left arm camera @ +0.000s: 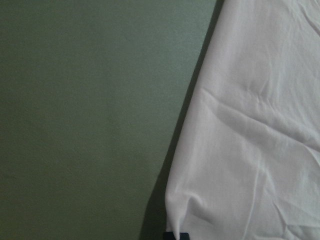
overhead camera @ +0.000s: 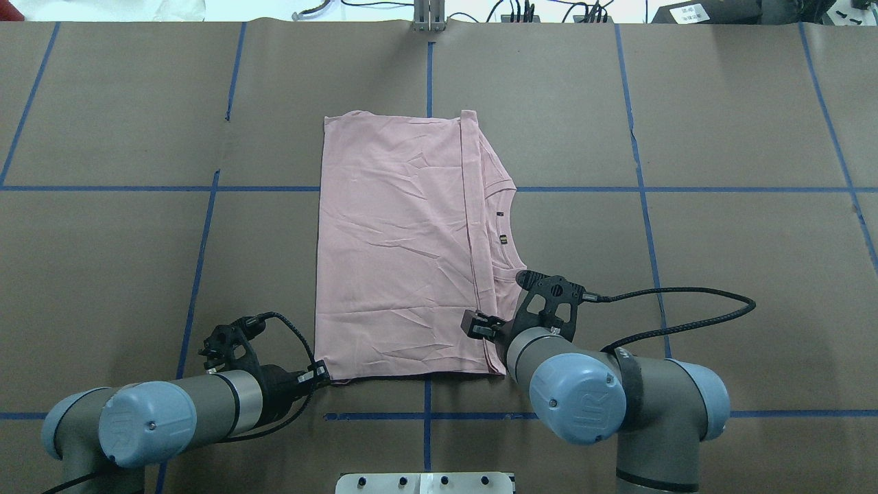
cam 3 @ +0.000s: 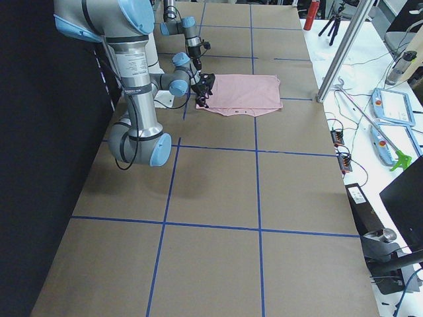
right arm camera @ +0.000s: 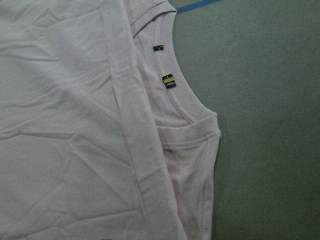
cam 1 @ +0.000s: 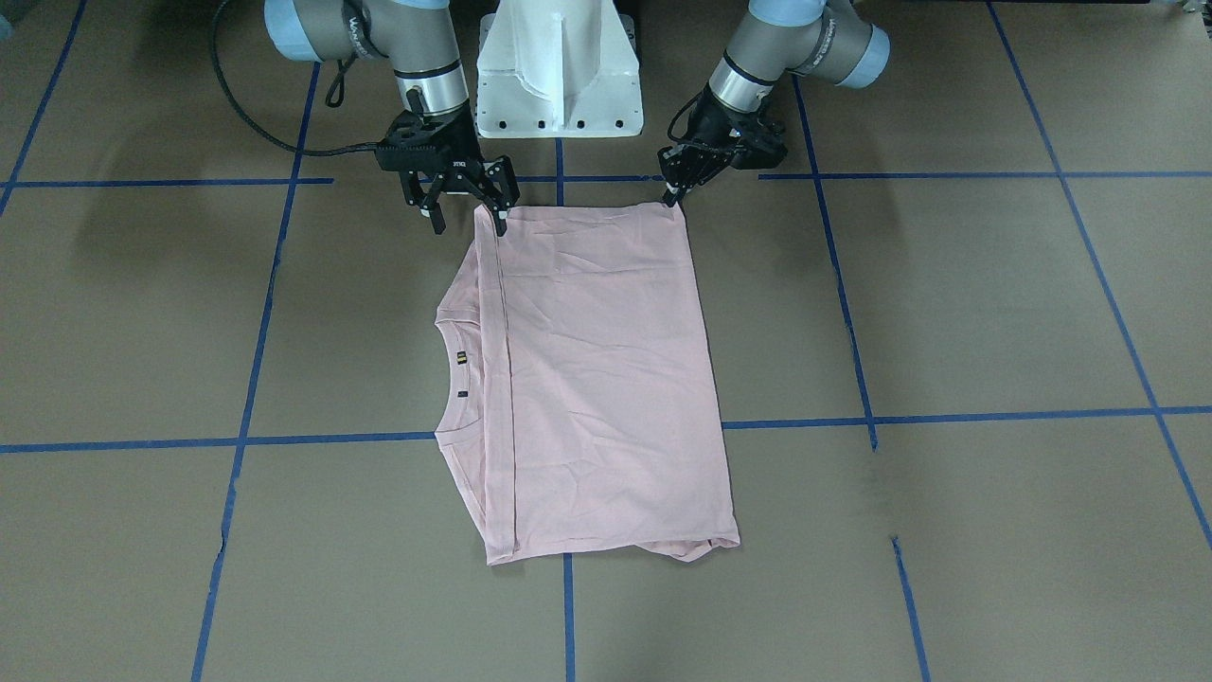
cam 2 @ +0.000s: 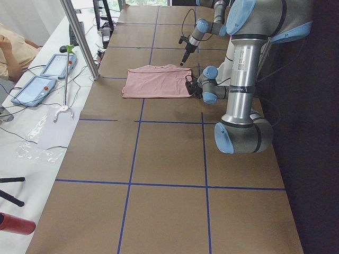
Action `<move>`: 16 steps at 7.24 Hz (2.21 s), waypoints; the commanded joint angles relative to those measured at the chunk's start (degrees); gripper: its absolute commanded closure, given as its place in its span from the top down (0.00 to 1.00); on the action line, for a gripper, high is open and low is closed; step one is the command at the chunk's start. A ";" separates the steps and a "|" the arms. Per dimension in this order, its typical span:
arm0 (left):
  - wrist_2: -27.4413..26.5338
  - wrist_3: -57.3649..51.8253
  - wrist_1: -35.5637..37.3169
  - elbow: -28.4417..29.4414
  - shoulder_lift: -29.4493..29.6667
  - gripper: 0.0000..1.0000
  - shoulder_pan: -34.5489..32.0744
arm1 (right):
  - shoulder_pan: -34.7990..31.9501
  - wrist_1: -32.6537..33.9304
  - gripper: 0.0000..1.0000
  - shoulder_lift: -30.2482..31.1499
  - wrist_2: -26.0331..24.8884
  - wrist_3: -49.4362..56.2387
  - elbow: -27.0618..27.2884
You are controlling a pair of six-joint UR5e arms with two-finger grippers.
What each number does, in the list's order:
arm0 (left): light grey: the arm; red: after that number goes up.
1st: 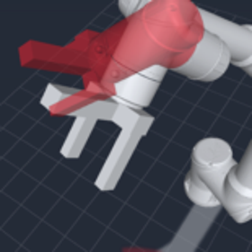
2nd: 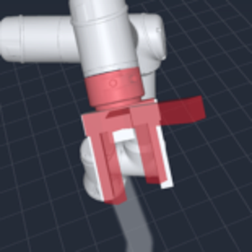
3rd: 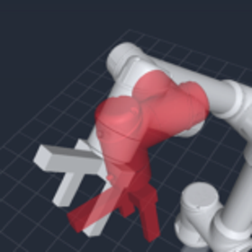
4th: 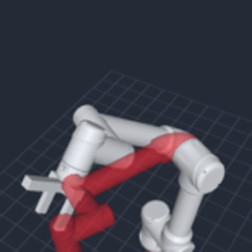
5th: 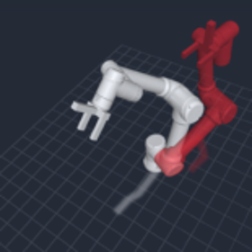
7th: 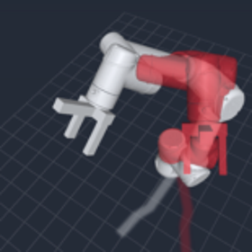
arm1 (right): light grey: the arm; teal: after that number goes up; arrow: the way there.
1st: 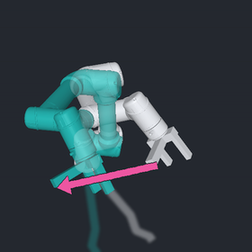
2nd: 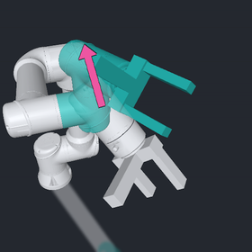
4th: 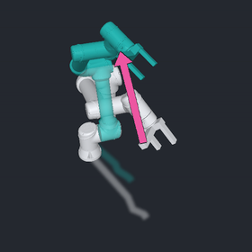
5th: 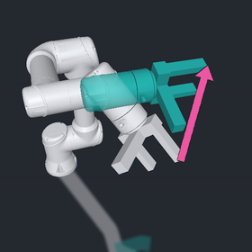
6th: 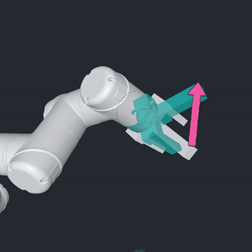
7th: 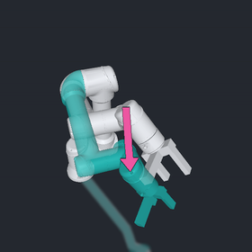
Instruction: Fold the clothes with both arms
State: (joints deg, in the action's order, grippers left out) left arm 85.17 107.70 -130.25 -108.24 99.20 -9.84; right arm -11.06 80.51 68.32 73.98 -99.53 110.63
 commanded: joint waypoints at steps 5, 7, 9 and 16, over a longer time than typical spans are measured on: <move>-0.09 -0.03 0.00 0.05 0.29 0.00 0.09 | 2.80 11.68 0.64 -6.08 0.20 -7.08 -2.16; -0.09 -0.03 0.00 0.05 0.29 0.00 0.09 | 3.24 11.77 0.66 -6.79 0.20 -6.99 -4.63; -0.09 -0.03 0.00 0.05 0.20 0.00 0.09 | 4.29 11.69 0.66 -6.97 0.12 -7.25 -4.63; -0.09 -0.03 0.00 0.05 0.03 0.00 0.09 | 4.73 11.60 0.65 -7.50 -0.06 -7.52 -5.34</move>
State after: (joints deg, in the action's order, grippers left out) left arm 85.08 107.67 -130.25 -108.19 99.29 -9.76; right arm -6.33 92.14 60.88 73.95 -107.05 105.39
